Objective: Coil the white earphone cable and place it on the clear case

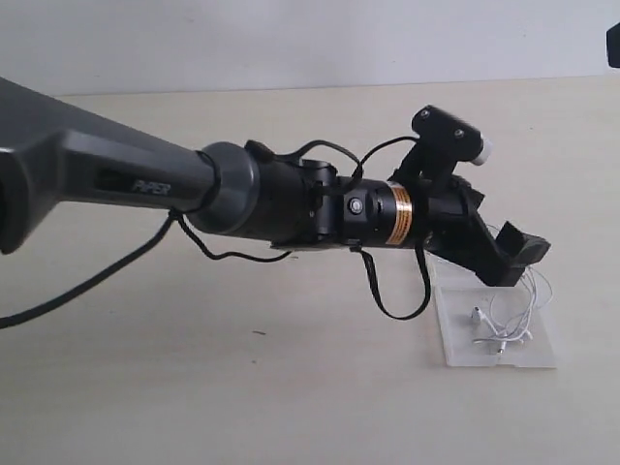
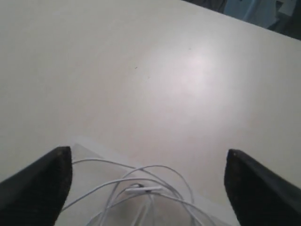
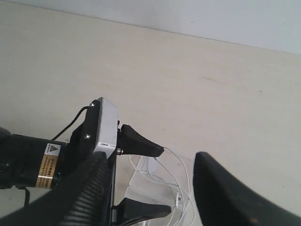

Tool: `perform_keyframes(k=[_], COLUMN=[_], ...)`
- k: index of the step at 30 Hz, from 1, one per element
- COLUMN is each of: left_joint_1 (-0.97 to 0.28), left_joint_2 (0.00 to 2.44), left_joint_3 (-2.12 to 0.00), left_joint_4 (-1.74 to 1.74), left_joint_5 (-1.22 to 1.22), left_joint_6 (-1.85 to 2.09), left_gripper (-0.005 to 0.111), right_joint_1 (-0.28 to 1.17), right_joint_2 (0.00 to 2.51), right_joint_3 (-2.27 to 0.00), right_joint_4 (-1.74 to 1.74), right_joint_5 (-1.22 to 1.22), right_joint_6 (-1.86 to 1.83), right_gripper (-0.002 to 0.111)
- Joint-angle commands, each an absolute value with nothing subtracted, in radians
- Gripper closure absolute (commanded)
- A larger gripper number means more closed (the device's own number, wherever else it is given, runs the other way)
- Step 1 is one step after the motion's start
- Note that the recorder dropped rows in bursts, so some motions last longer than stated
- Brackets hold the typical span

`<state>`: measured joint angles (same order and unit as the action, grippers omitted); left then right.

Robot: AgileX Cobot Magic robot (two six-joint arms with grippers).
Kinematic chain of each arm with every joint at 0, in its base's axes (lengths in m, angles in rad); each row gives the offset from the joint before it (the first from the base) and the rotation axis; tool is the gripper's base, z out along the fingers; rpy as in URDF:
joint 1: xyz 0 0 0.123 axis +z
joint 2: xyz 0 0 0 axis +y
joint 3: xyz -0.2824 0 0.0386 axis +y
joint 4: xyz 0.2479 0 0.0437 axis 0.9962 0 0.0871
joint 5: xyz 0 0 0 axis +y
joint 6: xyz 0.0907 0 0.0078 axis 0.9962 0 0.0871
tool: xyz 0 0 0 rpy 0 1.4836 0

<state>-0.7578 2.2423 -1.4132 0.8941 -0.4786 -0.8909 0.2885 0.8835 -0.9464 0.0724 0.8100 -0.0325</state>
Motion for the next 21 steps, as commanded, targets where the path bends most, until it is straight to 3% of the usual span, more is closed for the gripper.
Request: perform_keyframes(k=[1,3,5,9,10,12,17,21], left_joint_1=[-0.76,-0.76,-0.76,-0.76,-0.76,-0.768,-0.86,-1.046], left_joint_2=[2.142,2.105,2.065,1.997,1.962,1.9,1.682,1.412], left_joint_3=[-1.419,-1.419,-1.419,-1.419,-1.406,-1.351,-1.112,-0.876], left_joint_4=[1.177,1.298,1.438,1.703,1.744,1.744,1.692,1.692], left_joint_5=[-0.484,-0.484,-0.484,-0.484,-0.483,-0.45,0.0,0.428], left_joint_6=[-1.114,-1.238,-1.387,-1.658,-1.735,-1.735,-1.735,-1.742], left_gripper=[0.029,0.04,0.061,0.106,0.107,0.107,0.107,0.107], right_joint_1=[0.284,0.284,0.284,0.284,0.284,0.284,0.284,0.284], right_joint_2=[0.851,0.819,0.769,0.652,0.582,0.484,0.328,0.255], right_joint_3=[-0.942,-0.934,-0.907,-0.831,-0.798,-0.751,-0.692,-0.692], right_joint_4=[0.077,0.074,0.074,0.074,0.073,0.072,0.072,0.129], right_joint_5=[0.786,0.773,0.742,0.675,0.648,0.616,0.601,0.604], right_joint_6=[-0.03,-0.03,-0.03,-0.032,-0.048,-0.051,-0.051,-0.02], right_gripper=[0.056,0.058,0.064,0.089,0.101,0.108,0.108,0.108])
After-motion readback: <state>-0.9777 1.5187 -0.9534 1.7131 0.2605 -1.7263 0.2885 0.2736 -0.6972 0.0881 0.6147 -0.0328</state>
